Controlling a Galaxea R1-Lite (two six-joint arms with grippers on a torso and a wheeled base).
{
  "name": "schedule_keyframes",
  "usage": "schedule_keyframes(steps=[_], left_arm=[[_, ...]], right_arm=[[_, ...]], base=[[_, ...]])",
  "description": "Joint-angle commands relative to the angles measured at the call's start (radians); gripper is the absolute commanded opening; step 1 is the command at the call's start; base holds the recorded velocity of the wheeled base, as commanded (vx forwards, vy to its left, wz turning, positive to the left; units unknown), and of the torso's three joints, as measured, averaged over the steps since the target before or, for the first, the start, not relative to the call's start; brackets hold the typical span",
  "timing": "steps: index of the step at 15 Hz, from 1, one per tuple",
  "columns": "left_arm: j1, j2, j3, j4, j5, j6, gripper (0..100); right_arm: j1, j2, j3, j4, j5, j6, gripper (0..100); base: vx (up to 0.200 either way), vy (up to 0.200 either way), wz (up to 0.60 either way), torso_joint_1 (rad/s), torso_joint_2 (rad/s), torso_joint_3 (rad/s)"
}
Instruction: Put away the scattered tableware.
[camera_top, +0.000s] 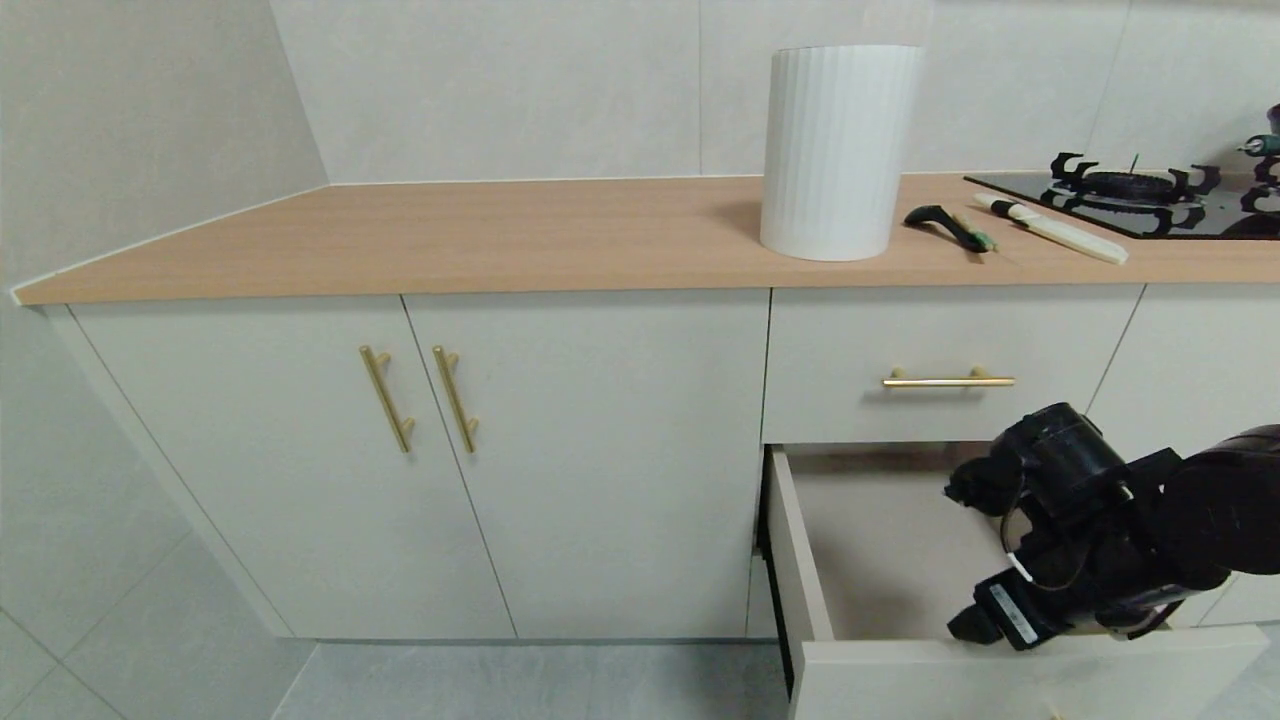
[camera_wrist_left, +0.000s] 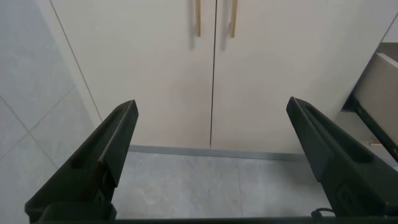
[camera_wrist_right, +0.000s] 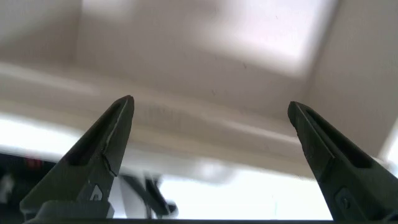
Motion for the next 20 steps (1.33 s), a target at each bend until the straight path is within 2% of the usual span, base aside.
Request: schedule_keyframes(steps=[1,3,5,9,14,17,20], left_arm=[[0.000,0.000,0.000,0.000,0.000,-0.001,100],[0.000,0.000,0.000,-0.001,0.000,-0.001,100],[0.000,0.000,0.000,-0.001,0.000,-0.001,100],[0.000,0.000,0.000,-0.001,0.000,-0.001,100],[0.000,0.000,0.000,-0.001,0.000,-0.001,100],[0.000,0.000,0.000,-0.001,0.000,0.000,100],[0.000,0.000,0.000,-0.001,0.000,-0.001,100]], right_arm=[[0.053,-0.035,-0.038,0.129,-0.004,-0.006,100],[0.073,-0.029,-0.040,0.198,-0.006,-0.036,100],[0.074,-0.029,-0.050,0.206,-0.006,-0.046,100],[0.037,-0.044,-0.146,0.201,0.002,0.073,100],[-0.050,-0.113,-0.158,0.037,0.003,0.093,100],[-0.059,-0.122,-0.153,-0.035,0.003,0.124,100],[-0.061,-0.122,-0.156,-0.046,-0.001,0.141,100]], base=[[0.000,0.000,0.00,0.000,0.00,0.000],[0.000,0.000,0.00,0.000,0.00,0.000],[0.000,0.000,0.00,0.000,0.00,0.000],[0.000,0.000,0.00,0.000,0.00,0.000],[0.000,0.000,0.00,0.000,0.00,0.000],[0.000,0.000,0.00,0.015,-0.05,-0.043],[0.000,0.000,0.00,0.045,-0.24,-0.248]])
